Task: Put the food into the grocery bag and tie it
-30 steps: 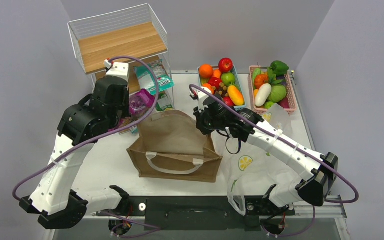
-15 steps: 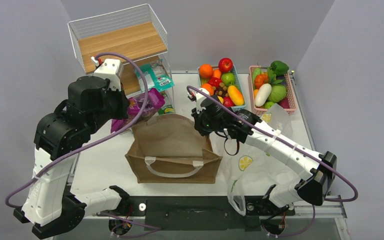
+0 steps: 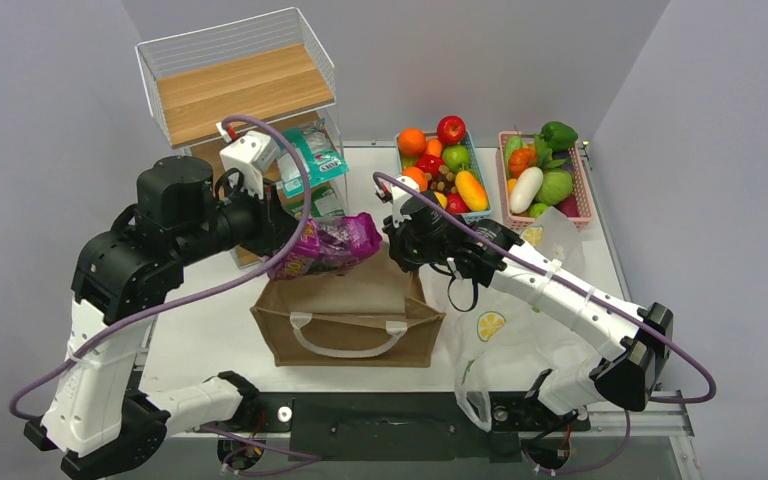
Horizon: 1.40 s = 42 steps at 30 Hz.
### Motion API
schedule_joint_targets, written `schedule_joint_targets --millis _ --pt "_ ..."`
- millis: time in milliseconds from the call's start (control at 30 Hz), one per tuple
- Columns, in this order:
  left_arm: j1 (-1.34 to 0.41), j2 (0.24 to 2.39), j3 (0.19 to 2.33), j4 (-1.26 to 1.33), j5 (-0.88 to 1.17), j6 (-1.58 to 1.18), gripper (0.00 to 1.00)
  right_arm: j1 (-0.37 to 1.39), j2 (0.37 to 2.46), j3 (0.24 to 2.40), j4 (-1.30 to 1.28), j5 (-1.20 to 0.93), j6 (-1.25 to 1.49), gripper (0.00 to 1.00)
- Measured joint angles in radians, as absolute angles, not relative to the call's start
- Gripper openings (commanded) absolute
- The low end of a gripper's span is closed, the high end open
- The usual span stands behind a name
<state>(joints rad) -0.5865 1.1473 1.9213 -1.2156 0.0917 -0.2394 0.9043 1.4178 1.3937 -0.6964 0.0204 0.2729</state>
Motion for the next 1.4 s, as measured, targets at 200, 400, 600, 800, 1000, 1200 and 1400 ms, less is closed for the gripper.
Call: schedule_joint_targets --millis 200,400,600,800,1000,1200,1400 --pt "-0.588 1.069 1.692 -1.121 0.171 -0.244 0.0 0.904 1.418 1.394 -0.696 0.024 0.273 0.0" --pt "-0.588 1.058 1.519 -1.058 0.176 -0.247 0.0 0.905 1.418 1.394 -0.698 0.031 0.273 0.0" --pt "-0.588 1.037 1.386 -0.981 0.167 -0.245 0.0 0.923 1.419 1.42 -0.731 0.051 0.274 0.0" --pt "-0.588 1.041 1.363 -0.961 0.159 -0.228 0.0 0.946 1.42 1.433 -0.743 0.07 0.276 0.0" --pt "-0.588 1.041 1.325 -0.944 0.125 -0.229 0.12 0.951 1.436 1.449 -0.755 0.078 0.276 0.0" --pt "-0.588 1.033 1.323 -0.919 0.077 -0.25 0.63 0.958 1.451 1.455 -0.759 0.091 0.276 0.0" --pt "-0.588 1.031 1.323 -0.919 0.031 -0.258 0.73 0.968 1.451 1.455 -0.758 0.1 0.276 0.0"
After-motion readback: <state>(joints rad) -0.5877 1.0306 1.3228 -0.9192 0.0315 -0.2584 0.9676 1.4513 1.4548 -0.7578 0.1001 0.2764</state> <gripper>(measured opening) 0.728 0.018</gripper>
